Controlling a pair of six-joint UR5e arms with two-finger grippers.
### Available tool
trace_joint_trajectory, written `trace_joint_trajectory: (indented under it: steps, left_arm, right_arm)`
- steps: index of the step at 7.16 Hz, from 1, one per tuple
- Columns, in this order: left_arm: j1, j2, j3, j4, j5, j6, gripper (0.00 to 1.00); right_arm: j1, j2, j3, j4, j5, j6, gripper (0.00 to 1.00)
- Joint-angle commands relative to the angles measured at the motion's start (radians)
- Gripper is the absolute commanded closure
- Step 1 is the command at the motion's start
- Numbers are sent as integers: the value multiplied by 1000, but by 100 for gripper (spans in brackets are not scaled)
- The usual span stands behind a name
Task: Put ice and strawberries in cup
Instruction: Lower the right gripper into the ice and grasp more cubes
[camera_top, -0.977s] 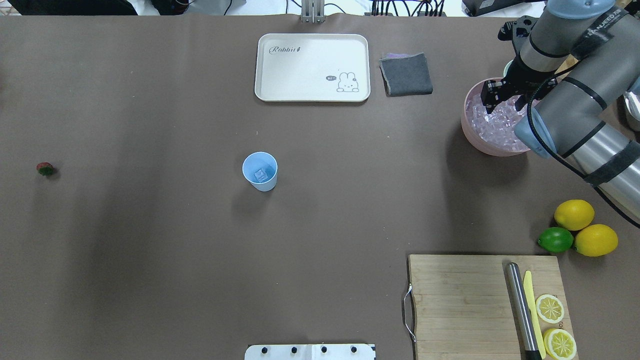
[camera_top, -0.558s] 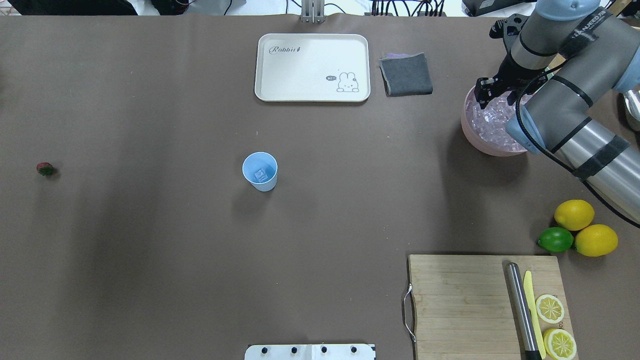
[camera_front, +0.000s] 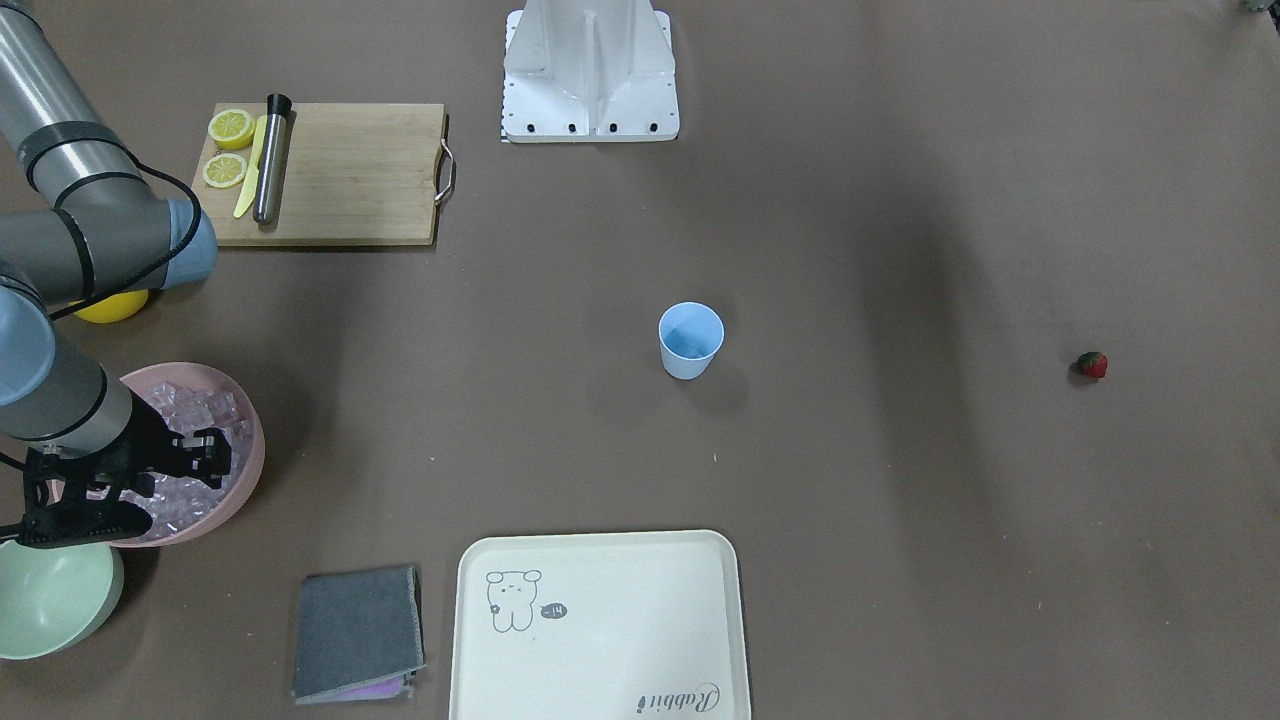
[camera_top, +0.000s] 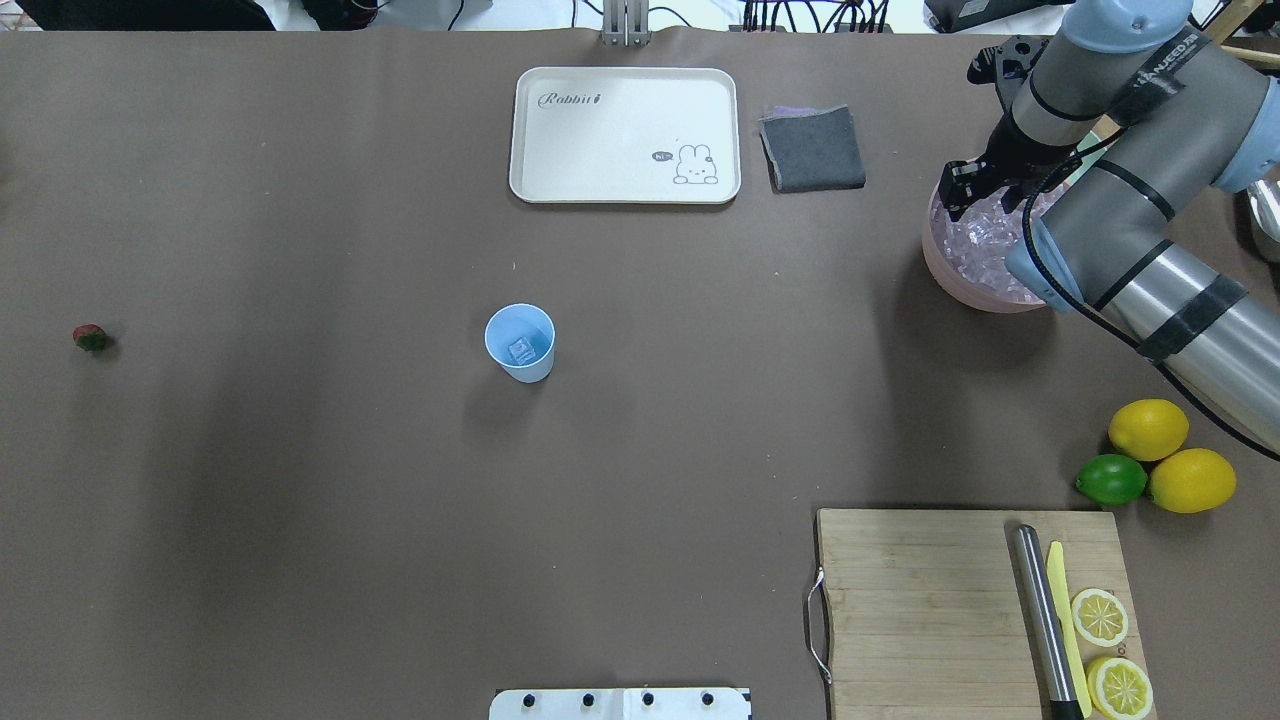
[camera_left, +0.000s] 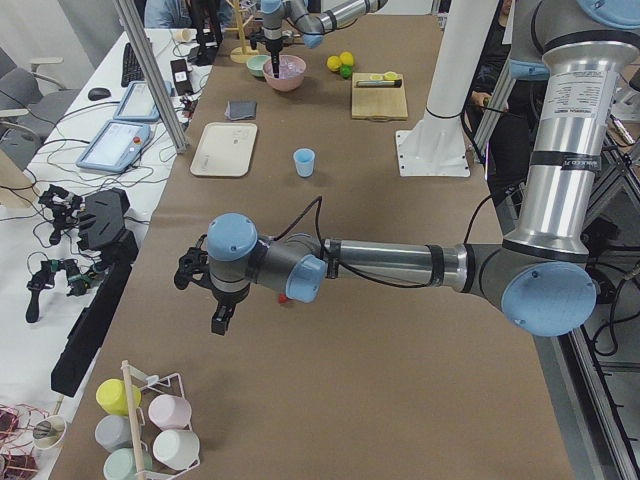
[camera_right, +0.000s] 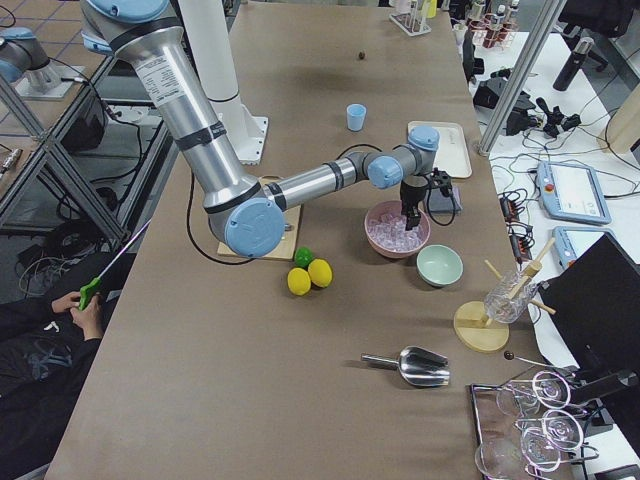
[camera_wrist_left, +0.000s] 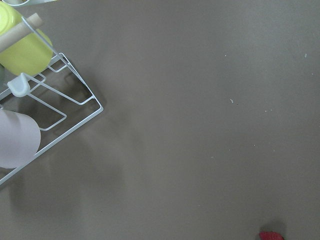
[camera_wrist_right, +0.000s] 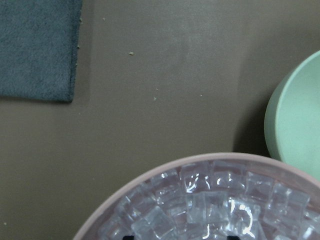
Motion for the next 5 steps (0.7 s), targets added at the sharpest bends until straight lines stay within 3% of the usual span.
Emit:
trace_joint_trajectory:
  steps: [1,5]
  left_arm:
    - [0,-3,2,0,0,-1,2]
    - [0,-6,2,0,-3,1,2]
  right_arm:
    - [-9,-10,4,-1,1,2,31]
    - [-16,-34,15,-1,17,8,30]
